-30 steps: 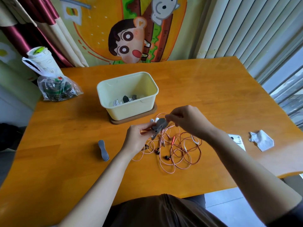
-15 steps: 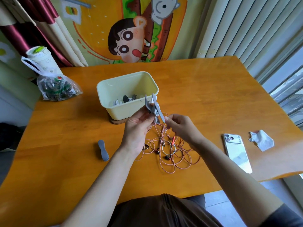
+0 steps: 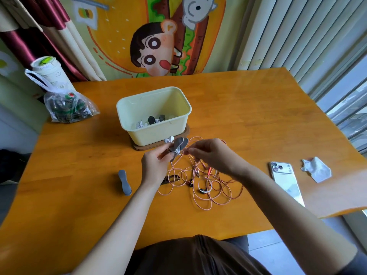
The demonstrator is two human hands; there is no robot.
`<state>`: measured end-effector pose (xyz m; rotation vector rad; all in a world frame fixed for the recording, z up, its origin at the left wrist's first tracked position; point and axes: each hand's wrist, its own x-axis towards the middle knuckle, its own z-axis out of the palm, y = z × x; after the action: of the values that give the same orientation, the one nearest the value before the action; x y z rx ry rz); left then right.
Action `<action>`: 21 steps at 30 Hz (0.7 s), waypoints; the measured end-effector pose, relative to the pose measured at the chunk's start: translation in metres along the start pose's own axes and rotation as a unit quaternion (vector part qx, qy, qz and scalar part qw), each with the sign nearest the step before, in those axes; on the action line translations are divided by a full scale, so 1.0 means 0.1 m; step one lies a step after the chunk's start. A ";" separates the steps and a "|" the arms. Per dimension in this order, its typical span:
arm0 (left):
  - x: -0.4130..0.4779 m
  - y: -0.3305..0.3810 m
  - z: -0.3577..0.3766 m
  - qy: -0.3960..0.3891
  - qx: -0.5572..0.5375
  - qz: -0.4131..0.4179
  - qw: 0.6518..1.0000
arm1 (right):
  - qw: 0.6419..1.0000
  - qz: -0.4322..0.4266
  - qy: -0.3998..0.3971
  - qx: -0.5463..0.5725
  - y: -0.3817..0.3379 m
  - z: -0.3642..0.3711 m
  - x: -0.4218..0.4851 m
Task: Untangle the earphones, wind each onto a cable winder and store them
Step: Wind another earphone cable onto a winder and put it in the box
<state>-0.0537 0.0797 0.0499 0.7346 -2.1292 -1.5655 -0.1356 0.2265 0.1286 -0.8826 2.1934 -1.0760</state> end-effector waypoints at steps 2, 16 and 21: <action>-0.04 -0.01 -0.02 -0.040 -0.022 -0.008 0.999 | 0.998 -0.006 0.032 -0.061 0.00 -0.13 0.05; -0.16 0.44 0.14 -0.120 -0.241 0.021 0.963 | 0.977 0.059 0.181 0.100 0.39 -0.10 0.12; -0.14 0.51 0.16 -0.116 -0.345 -0.018 0.931 | 0.974 0.063 0.121 0.184 0.28 0.08 0.08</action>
<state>-0.0620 0.1126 0.0940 0.3548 -1.5108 -2.3141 -0.1444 0.2303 0.0998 -0.4627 2.1029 -1.5270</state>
